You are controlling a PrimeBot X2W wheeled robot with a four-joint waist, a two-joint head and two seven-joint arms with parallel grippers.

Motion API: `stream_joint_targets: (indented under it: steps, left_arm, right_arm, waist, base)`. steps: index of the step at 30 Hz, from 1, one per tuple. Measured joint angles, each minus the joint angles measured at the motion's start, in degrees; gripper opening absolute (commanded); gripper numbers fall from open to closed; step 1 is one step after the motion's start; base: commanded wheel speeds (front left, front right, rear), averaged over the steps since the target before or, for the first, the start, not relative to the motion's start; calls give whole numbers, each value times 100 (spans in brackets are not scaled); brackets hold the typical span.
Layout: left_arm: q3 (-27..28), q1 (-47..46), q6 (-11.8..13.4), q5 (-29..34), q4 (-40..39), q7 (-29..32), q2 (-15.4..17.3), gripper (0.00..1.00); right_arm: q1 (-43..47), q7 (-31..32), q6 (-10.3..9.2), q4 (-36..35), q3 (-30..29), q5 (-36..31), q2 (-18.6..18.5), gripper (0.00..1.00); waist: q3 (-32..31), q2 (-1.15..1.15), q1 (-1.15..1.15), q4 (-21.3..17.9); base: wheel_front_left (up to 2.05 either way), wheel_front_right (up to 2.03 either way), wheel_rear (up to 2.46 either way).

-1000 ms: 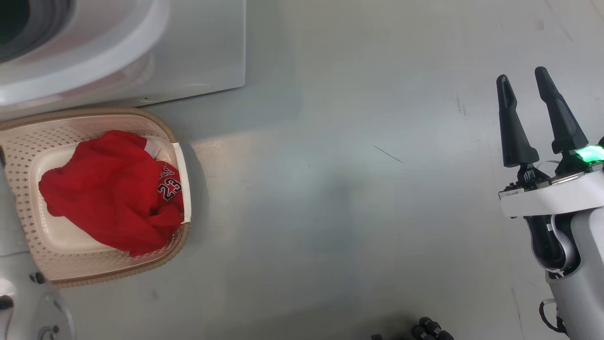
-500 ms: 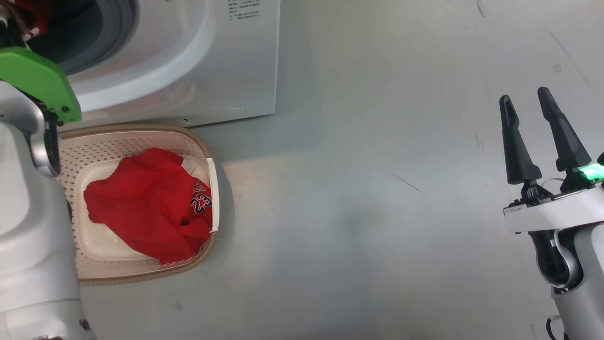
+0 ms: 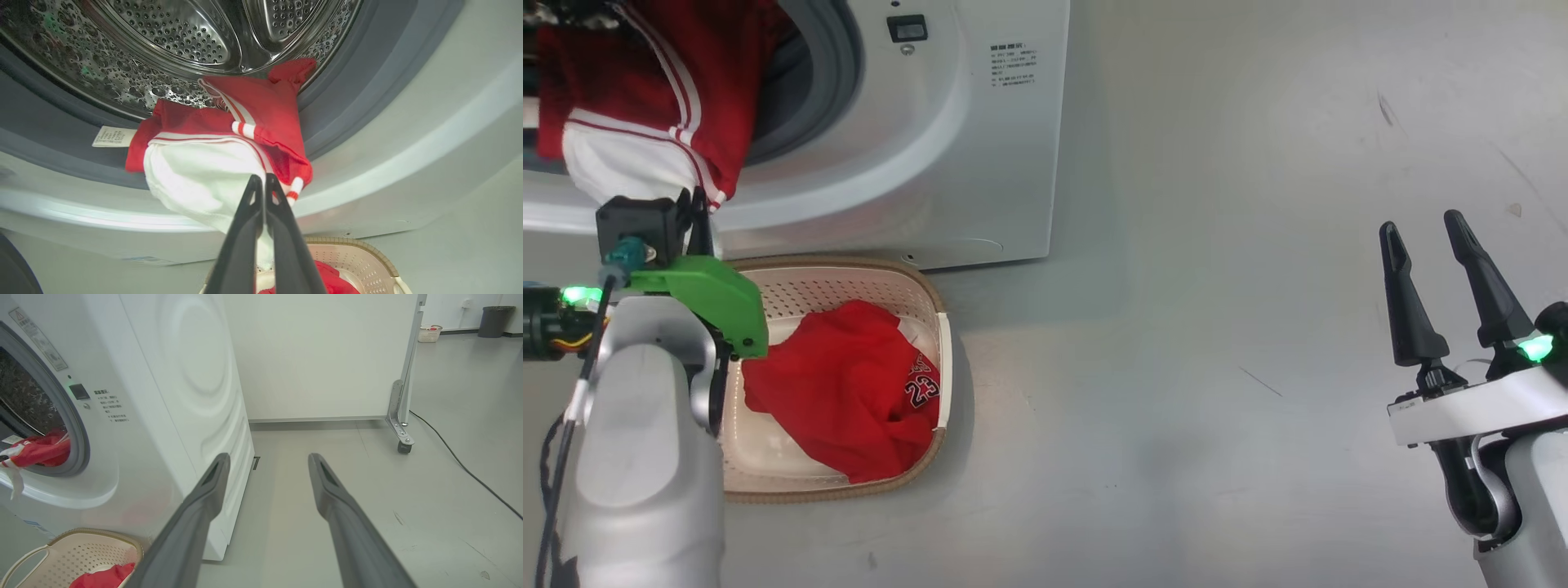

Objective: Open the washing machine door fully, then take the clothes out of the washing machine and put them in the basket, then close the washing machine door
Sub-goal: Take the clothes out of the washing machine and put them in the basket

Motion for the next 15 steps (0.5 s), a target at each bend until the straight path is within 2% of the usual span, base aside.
stream_joint_targets:
  steps: [6,15]
  left_arm:
    - [-8,426,-25,-319,-36,-472,-35,0]
    - [-324,942,-83,-358,-303,-1127,-36,0]
  right_arm:
    - [208,0,0,63,8,-97,114,100]
    - [498,0,0,96,11,-175,247,100]
  waist:
    - [-353,0,0,163]
    - [-822,0,0,378]
  base:
    - [0,0,0]
    - [0,0,0]
